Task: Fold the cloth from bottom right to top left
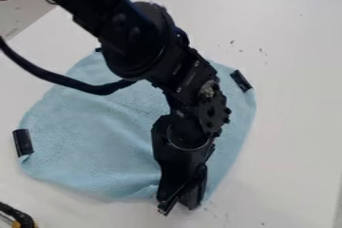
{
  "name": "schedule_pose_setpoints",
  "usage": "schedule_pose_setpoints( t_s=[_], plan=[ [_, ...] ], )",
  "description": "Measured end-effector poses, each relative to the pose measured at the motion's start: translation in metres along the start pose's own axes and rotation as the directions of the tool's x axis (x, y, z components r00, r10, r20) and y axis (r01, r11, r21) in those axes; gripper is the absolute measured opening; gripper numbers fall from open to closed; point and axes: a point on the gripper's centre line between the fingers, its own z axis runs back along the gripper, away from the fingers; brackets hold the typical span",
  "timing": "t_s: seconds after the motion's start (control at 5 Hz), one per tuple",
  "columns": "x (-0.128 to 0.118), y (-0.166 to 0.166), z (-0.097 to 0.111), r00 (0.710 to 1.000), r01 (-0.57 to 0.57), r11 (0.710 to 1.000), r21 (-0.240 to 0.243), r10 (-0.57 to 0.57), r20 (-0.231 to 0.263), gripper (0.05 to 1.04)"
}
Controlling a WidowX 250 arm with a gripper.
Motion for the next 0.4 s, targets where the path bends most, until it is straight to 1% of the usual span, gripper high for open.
schedule_pose_setpoints(
  t_s=[0.2, 0.4],
  plan=[
    [0.004, -0.008, 0.023, 0.999, -0.039, 0.997, 0.071, 0.038, 0.013, 0.067],
    [0.010, -0.021, 0.057, 0.996, -0.090, 0.995, 0.046, 0.089, 0.017, 0.064]
  ],
)
